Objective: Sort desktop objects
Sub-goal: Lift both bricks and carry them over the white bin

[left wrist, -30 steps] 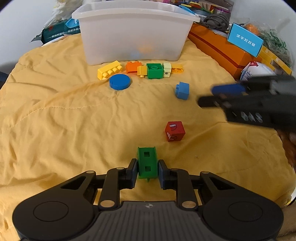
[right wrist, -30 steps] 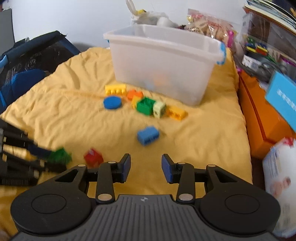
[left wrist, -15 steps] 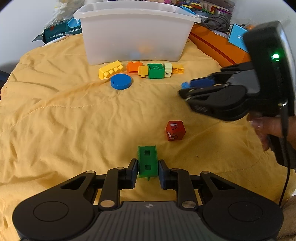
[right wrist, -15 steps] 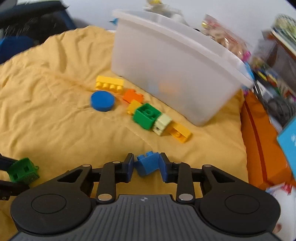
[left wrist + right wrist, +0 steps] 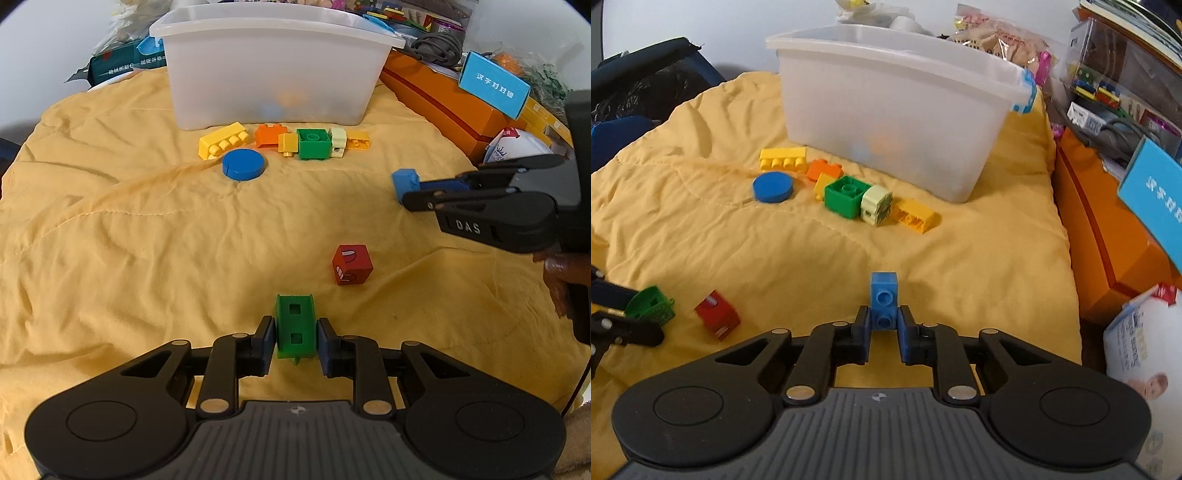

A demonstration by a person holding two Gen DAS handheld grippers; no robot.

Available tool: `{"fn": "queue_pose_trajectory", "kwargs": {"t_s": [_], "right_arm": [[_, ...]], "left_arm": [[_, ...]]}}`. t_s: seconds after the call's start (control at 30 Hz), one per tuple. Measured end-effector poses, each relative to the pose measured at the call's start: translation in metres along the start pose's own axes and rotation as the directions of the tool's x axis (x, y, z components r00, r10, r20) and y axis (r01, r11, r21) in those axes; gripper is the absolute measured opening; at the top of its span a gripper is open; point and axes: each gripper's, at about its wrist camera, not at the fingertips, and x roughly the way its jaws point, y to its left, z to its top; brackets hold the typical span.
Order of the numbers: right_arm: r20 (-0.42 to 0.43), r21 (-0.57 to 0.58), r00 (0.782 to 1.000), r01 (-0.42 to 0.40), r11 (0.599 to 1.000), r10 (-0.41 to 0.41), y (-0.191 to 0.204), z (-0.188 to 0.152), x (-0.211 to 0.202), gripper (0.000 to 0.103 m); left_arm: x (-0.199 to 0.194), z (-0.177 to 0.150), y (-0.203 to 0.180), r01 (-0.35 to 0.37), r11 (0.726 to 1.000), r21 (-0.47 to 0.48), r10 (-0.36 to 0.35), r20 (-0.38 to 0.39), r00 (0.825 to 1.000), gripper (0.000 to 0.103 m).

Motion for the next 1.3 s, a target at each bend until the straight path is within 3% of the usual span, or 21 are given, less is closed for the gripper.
{"fn": "queue_pose_trajectory", "kwargs": {"t_s": [0.23,0.37,0.5,0.6,0.9,1.0,1.17,1.3], "right_arm": [[-0.029,0.016,0.998,-0.056,0.998,0.056,-0.006,0.006,-0.021,0.017],[-0.124,0.083,0.985,-0.109,0.991,0.118,-0.014,-0.005,-0.026,0.017],[-0.147,0.077,0.984,-0.087,0.993,0.097,-0.013,-0.016,-0.022,0.019],[-0.127,0.078,0.988,-0.077,0.994,0.086,-0.013,-0.016,-0.023,0.034],[-0.106,0.048,0.992,-0.067,0.997,0.072,-0.009,-0.021,-0.024,0.032],[-0.099,0.072,0.991,-0.079,0.994,0.086,-0.014,-0.024,-0.026,0.017],[-0.07,0.082,0.994,-0.074,0.994,0.08,-0.018,-0.019,-0.034,0.017],[-0.014,0.069,0.997,-0.068,0.995,0.069,-0.025,0.001,-0.043,0.017]], "left_arm": [[-0.002,-0.001,0.001,-0.008,1.0,-0.009,0.008,-0.002,1.0,0.028],[-0.002,-0.002,0.001,-0.012,1.0,-0.012,0.012,0.003,1.0,0.028],[-0.002,-0.003,0.0,-0.017,1.0,-0.008,0.017,0.005,1.0,0.028],[-0.002,-0.004,0.001,-0.015,1.0,-0.014,0.015,0.006,1.0,0.028],[-0.003,-0.004,0.002,-0.015,1.0,-0.011,0.015,0.007,1.0,0.028],[-0.003,-0.005,0.004,-0.009,1.0,-0.015,0.009,0.01,1.0,0.024],[-0.017,0.003,0.007,-0.019,1.0,-0.01,0.02,0.052,0.998,0.024],[-0.036,0.028,0.016,-0.041,0.999,-0.018,0.043,0.132,0.99,0.024]]}}
